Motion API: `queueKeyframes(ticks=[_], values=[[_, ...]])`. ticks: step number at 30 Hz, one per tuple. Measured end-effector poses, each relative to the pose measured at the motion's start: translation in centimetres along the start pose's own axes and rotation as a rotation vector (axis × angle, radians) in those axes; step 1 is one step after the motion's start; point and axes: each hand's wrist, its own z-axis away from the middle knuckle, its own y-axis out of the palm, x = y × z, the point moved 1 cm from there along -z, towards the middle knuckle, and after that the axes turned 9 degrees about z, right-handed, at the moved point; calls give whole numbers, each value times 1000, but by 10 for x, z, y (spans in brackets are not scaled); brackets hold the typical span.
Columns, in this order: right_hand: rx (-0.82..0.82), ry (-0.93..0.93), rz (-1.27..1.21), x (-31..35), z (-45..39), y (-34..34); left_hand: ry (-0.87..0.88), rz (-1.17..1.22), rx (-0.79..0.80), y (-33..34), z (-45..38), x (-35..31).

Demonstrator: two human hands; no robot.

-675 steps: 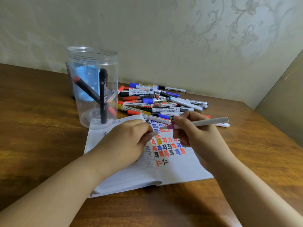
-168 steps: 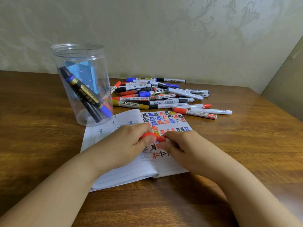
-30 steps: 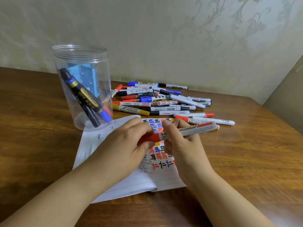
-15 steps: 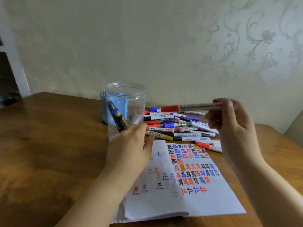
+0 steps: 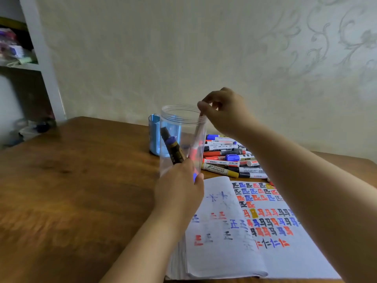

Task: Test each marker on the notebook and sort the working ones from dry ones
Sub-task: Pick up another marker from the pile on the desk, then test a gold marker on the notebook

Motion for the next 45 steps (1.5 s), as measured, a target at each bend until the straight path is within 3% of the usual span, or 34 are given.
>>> queueKeyframes(ticks=[7, 12, 18, 22, 28, 34, 39, 45], values=[[85, 41, -7, -5, 7, 4, -21, 7, -21, 3, 0, 0], [14, 77, -90, -31, 23, -2, 17, 49, -31, 8, 2, -3], [445, 137, 305, -82, 66, 35, 92, 80, -32, 14, 4, -4], [559, 90, 440, -85, 73, 61, 111, 81, -40, 16, 4, -2], [531, 90, 428, -79, 68, 70, 131, 67, -38, 16, 2, 0], [300, 28, 491, -86, 77, 21, 165, 114, -21, 17, 4, -3], [245, -62, 458, -92, 126, -31, 418, 10, -14, 24, 8, -12], [305, -74, 321, -82, 189, -56, 485, -9, 343, 41, 30, -32]])
